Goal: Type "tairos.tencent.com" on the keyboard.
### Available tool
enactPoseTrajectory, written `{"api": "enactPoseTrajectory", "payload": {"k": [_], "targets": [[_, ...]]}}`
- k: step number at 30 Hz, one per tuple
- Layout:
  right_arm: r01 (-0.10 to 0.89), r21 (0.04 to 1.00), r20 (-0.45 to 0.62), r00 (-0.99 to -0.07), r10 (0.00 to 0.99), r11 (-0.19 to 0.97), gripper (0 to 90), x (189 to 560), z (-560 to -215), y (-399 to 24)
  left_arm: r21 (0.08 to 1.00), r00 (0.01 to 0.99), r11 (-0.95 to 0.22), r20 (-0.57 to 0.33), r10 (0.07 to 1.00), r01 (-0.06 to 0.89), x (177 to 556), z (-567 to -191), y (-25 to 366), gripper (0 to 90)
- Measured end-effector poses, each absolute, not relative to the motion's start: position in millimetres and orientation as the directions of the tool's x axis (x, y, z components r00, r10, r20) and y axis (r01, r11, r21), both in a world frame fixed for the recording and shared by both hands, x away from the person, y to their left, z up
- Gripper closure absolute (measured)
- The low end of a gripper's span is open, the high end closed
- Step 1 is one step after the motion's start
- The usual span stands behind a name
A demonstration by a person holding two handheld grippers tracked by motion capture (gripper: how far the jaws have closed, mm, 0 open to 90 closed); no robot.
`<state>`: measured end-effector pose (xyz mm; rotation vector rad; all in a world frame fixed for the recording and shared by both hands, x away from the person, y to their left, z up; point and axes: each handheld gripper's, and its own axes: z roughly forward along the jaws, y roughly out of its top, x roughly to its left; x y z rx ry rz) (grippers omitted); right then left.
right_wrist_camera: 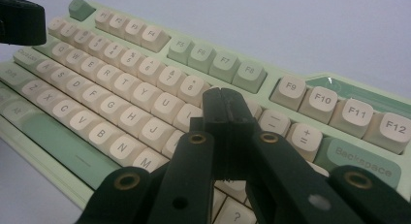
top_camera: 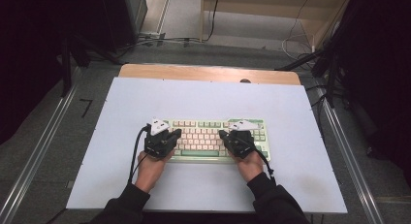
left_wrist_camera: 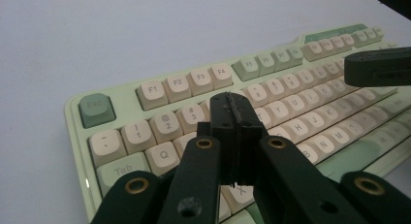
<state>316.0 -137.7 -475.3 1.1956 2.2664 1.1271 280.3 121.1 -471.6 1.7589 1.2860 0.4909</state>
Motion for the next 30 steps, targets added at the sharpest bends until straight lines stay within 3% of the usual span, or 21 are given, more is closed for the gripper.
{"api": "enactPoseTrajectory", "payload": {"k": [30], "targets": [[0.549,0.763,0.055,-0.582,0.811,0.342,87.5,324.1,-483.2,-130.3,0.819,0.379,-0.086,-0.167,0.910,0.567,281.6,-475.2,124.4,90.0]]}}
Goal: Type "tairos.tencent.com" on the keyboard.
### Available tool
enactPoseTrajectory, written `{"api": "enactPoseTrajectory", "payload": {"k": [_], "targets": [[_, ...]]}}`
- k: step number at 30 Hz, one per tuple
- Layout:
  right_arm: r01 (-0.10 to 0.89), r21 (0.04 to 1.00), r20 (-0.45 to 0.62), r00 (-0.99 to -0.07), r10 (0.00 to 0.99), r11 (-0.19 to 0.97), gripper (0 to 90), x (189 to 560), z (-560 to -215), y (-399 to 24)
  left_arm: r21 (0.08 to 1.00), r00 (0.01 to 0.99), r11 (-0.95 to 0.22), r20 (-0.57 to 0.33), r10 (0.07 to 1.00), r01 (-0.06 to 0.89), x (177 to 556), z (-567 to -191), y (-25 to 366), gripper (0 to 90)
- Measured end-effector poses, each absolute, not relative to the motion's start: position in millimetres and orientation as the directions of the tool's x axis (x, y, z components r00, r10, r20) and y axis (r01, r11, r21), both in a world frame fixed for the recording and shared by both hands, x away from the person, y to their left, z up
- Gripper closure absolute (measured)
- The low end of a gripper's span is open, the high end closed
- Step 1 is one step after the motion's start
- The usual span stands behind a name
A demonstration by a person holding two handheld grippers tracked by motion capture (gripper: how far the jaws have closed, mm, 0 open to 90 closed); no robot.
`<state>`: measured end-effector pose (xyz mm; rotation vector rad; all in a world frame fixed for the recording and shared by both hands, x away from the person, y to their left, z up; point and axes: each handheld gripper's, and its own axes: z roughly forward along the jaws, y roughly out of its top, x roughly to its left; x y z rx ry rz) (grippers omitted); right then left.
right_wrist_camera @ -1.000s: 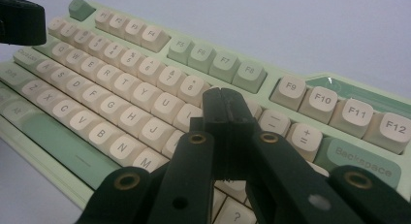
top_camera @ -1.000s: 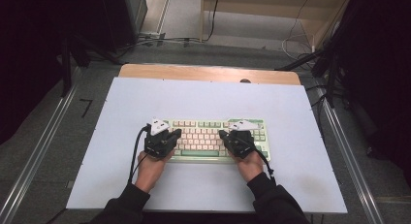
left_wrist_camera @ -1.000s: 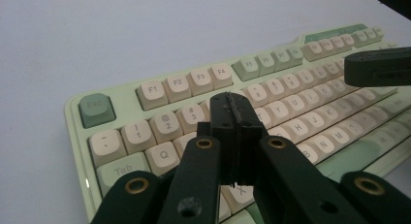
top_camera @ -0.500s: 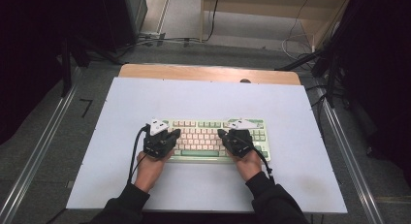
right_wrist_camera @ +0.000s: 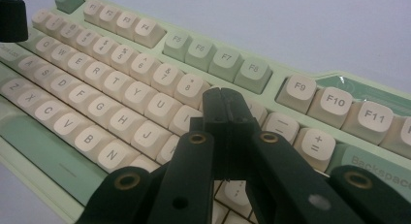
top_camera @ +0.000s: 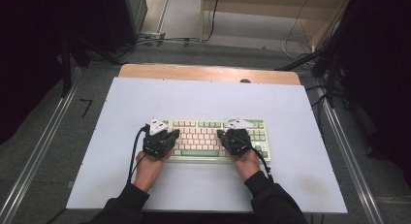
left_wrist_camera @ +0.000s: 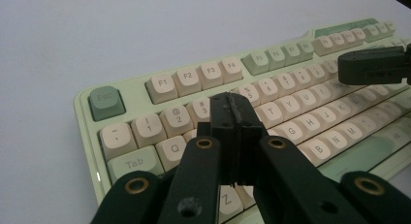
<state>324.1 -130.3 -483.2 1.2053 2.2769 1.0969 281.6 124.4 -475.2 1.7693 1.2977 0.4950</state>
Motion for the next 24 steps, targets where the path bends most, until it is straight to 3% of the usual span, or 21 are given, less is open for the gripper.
{"api": "enactPoseTrajectory", "payload": {"k": [24], "targets": [[0.551,0.762,0.061,-0.583,0.810,0.339,87.6,325.1,-482.7,-130.6,0.814,0.381,-0.091,-0.167,0.910,0.573,281.5,-476.3,123.7,90.0]]}}
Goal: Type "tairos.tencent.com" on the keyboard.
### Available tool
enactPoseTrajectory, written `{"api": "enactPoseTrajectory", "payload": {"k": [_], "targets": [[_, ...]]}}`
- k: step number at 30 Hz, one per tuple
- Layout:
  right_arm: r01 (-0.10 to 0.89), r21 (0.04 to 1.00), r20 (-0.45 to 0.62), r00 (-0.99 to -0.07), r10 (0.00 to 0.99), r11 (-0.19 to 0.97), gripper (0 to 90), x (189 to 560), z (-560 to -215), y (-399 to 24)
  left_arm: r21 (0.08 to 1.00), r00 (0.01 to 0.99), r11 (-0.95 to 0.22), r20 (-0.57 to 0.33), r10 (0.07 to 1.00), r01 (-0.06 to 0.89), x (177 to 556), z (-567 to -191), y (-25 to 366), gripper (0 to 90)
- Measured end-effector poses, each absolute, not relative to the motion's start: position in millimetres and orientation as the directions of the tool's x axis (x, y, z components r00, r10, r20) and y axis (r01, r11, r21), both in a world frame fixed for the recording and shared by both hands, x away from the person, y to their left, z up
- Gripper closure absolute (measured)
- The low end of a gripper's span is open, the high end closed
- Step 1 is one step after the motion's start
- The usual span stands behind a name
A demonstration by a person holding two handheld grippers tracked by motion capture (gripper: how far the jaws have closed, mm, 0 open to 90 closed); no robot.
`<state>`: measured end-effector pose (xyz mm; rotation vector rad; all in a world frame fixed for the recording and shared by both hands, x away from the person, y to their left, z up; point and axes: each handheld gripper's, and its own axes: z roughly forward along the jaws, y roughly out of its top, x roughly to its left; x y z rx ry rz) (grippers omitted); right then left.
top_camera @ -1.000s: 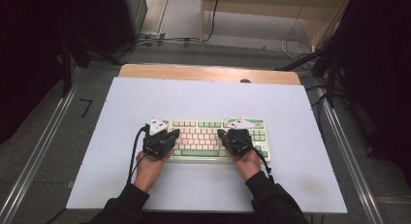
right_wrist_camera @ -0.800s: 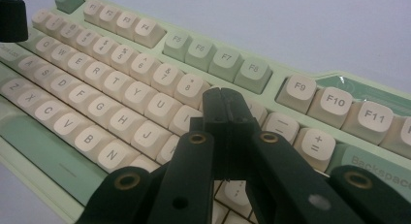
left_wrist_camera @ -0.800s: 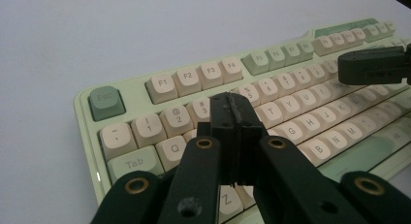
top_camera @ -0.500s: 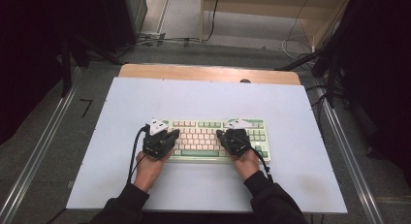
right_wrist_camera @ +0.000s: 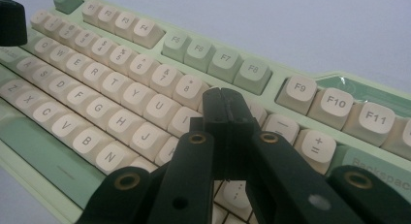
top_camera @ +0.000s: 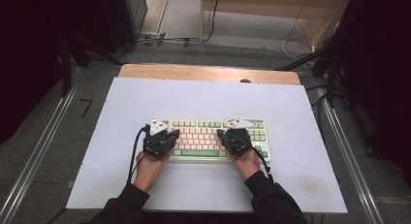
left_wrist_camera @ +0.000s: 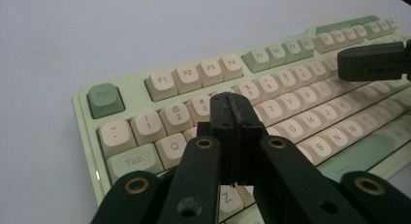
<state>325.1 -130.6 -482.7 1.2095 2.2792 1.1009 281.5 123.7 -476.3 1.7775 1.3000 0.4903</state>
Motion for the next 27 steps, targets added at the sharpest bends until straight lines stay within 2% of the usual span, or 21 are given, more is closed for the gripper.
{"api": "enactPoseTrajectory", "payload": {"k": [27], "targets": [[0.545,0.778,0.073,-0.574,0.815,0.314,87.6,323.4,-476.3,-135.9,0.808,0.387,-0.096,-0.170,0.906,0.581,280.8,-478.6,121.8,90.0]]}}
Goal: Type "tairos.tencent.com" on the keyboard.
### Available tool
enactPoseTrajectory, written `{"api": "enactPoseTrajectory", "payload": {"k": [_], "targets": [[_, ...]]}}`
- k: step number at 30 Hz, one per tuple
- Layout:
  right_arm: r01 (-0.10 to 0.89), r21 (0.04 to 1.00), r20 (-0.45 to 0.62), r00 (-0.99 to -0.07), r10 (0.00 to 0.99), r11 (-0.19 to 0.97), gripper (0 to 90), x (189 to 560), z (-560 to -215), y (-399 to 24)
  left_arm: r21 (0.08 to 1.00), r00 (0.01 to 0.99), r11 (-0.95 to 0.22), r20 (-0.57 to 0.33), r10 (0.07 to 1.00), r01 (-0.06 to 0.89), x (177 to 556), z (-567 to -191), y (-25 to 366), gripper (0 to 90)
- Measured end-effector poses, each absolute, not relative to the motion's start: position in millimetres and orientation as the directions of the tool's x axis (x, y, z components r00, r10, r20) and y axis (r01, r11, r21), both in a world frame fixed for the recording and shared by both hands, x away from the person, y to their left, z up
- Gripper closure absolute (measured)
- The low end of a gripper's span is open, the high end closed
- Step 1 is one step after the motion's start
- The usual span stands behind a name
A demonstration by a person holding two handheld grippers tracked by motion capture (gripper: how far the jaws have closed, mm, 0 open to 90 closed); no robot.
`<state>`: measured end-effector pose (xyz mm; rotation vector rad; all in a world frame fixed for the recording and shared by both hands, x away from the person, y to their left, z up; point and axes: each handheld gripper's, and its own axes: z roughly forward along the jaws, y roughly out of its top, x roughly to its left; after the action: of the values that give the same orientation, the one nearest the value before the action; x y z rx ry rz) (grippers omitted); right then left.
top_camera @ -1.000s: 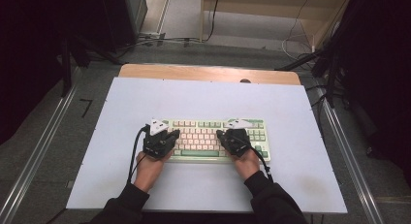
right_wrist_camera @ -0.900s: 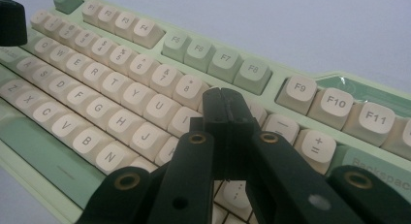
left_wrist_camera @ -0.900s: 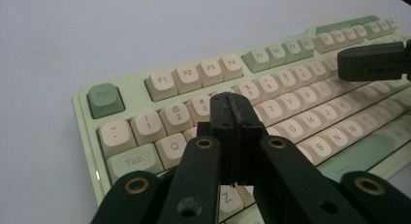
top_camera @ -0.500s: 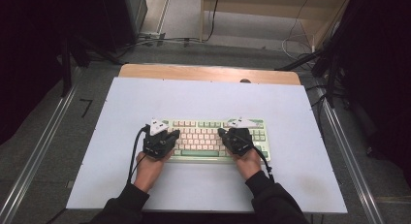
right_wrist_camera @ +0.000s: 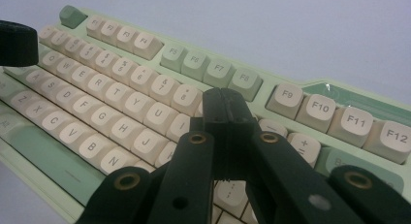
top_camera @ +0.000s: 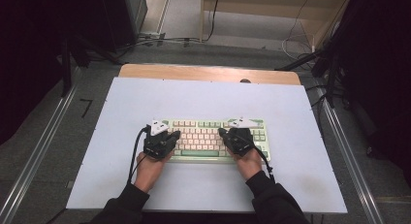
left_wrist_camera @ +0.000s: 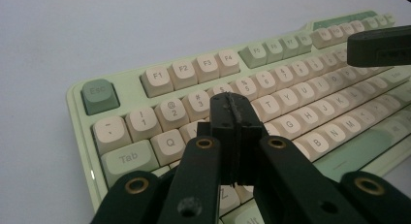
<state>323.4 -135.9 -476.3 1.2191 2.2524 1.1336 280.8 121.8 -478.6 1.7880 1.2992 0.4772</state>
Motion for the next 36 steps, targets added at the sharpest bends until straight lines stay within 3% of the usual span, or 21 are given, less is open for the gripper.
{"api": "enactPoseTrajectory", "payload": {"k": [36], "targets": [[0.543,0.782,0.078,-0.573,0.816,0.307,87.5,322,-473,-138,0.767,0.382,-0.142,-0.143,0.913,0.625,284,-492,116,90.0]]}}
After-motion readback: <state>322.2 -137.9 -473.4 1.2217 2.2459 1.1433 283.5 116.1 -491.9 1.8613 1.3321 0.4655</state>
